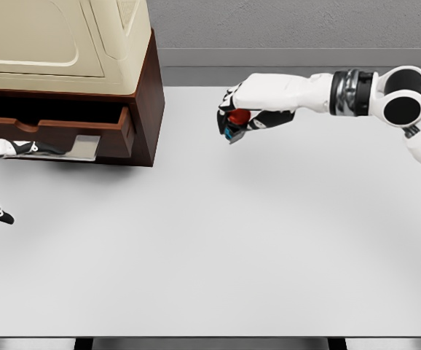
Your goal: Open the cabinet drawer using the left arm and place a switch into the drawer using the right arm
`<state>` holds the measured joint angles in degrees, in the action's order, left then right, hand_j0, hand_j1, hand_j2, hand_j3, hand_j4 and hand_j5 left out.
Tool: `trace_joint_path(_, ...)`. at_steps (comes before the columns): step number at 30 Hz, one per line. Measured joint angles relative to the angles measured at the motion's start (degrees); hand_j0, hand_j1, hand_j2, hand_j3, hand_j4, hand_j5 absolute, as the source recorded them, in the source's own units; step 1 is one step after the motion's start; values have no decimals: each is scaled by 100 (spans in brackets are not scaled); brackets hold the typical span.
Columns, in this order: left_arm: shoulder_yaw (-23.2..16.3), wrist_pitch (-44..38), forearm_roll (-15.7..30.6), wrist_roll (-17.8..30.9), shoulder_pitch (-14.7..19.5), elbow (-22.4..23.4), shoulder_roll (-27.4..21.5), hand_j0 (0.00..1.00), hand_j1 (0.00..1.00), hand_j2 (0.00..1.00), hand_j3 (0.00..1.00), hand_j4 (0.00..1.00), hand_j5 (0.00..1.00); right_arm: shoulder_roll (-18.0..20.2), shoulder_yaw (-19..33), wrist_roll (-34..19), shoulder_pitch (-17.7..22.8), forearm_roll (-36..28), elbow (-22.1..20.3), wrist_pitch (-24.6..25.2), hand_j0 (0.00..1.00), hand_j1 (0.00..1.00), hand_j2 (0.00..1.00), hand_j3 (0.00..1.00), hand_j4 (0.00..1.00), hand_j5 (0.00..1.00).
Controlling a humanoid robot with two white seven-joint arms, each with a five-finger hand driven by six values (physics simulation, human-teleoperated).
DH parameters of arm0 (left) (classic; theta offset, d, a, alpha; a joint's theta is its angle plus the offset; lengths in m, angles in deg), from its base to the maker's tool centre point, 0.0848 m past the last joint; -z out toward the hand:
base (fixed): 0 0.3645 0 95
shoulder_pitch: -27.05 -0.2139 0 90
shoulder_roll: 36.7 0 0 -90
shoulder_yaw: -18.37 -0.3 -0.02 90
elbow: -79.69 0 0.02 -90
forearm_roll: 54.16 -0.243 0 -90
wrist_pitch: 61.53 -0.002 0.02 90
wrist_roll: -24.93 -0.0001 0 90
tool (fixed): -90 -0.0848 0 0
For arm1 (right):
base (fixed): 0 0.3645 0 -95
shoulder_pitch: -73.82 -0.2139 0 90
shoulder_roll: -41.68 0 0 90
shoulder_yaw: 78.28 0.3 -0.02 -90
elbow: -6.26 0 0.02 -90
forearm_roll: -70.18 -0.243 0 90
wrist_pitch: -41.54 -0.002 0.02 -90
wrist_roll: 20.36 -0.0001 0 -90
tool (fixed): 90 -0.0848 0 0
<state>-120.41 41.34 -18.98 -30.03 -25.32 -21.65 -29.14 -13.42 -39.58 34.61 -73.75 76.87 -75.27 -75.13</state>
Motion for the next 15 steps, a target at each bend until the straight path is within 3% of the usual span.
trace_joint_path(15,9,12,65,0,-53,-13,-88,100,100,100,100,100,100,-133,-80,-1,-211,-220,-17,43,48,48,48,48,48,48)
